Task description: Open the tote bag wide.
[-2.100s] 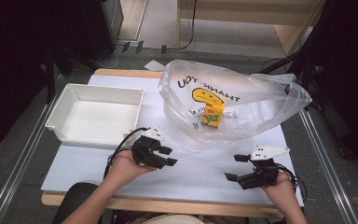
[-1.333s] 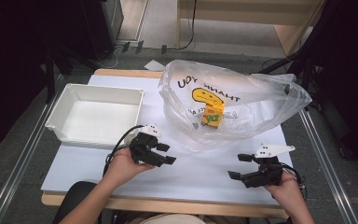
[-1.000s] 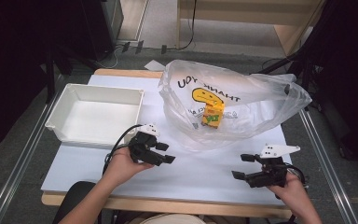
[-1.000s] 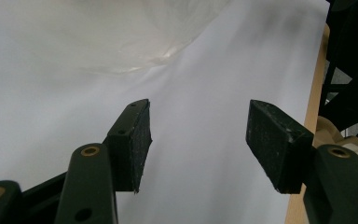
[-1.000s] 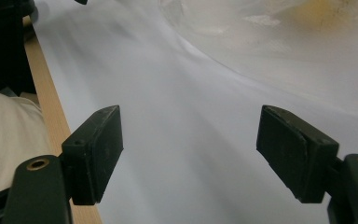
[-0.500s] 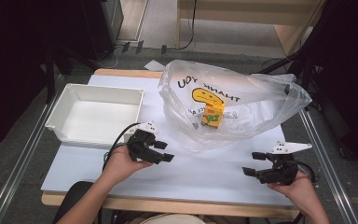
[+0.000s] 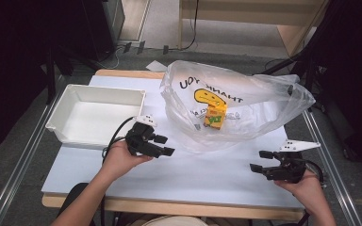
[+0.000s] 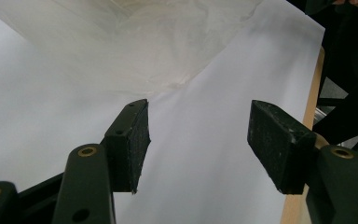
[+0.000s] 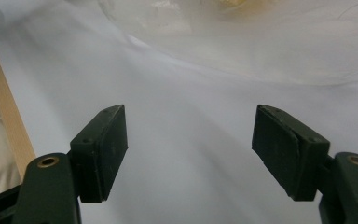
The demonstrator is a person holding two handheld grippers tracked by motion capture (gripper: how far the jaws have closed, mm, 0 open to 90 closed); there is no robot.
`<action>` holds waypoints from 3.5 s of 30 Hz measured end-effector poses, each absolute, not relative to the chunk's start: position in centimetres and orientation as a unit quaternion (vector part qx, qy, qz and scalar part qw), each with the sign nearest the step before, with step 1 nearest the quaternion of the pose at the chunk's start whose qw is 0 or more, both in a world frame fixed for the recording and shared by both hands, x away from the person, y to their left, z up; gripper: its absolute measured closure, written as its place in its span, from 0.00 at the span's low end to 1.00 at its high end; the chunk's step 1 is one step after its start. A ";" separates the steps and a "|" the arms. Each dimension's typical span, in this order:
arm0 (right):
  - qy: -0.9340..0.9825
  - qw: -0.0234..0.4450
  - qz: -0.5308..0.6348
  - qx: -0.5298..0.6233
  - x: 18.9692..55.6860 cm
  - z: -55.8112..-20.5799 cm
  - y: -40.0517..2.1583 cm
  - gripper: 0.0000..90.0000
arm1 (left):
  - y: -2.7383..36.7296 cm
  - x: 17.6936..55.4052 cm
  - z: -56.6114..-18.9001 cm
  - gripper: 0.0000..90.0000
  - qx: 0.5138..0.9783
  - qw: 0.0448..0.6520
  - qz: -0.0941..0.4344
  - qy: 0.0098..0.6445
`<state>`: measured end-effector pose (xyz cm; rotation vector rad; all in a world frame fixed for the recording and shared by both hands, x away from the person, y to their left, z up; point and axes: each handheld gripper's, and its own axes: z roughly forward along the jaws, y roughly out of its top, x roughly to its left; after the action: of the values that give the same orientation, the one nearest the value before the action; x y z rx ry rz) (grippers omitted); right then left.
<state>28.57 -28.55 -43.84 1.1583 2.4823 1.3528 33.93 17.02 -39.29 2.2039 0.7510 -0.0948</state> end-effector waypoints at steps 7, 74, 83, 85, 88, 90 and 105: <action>0.813 0.042 0.439 0.380 28.8 -44.0 -28.3 0.32 | 16.9 34.0 -39.6 0.44 0.874 0.386 -0.030 0.294; 0.765 0.135 0.446 0.444 41.9 -28.4 -37.3 0.98 | 20.3 38.4 -23.7 1.00 0.866 0.441 0.018 0.235; 0.770 0.151 0.449 0.428 42.3 -24.6 -35.9 0.99 | 18.6 39.3 -21.2 1.00 0.872 0.436 0.024 0.221; 0.773 0.156 0.449 0.421 42.3 -23.8 -35.4 0.99 | 18.2 39.6 -20.7 1.00 0.872 0.437 0.021 0.219; 0.776 0.158 0.450 0.412 42.3 -22.6 -34.7 0.99 | 17.4 40.0 -20.1 1.00 0.874 0.433 0.019 0.219; 0.779 0.162 0.449 0.407 42.3 -21.8 -34.3 0.99 | 16.8 40.3 -19.7 1.00 0.875 0.433 0.015 0.217; 0.793 0.149 0.479 0.346 39.3 -18.4 -31.2 0.97 | 13.7 41.1 -19.2 0.98 0.878 0.424 0.021 0.220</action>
<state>39.33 -31.20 -18.39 0.9938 2.2792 1.3779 41.15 13.71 -19.21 2.1981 0.5496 0.0535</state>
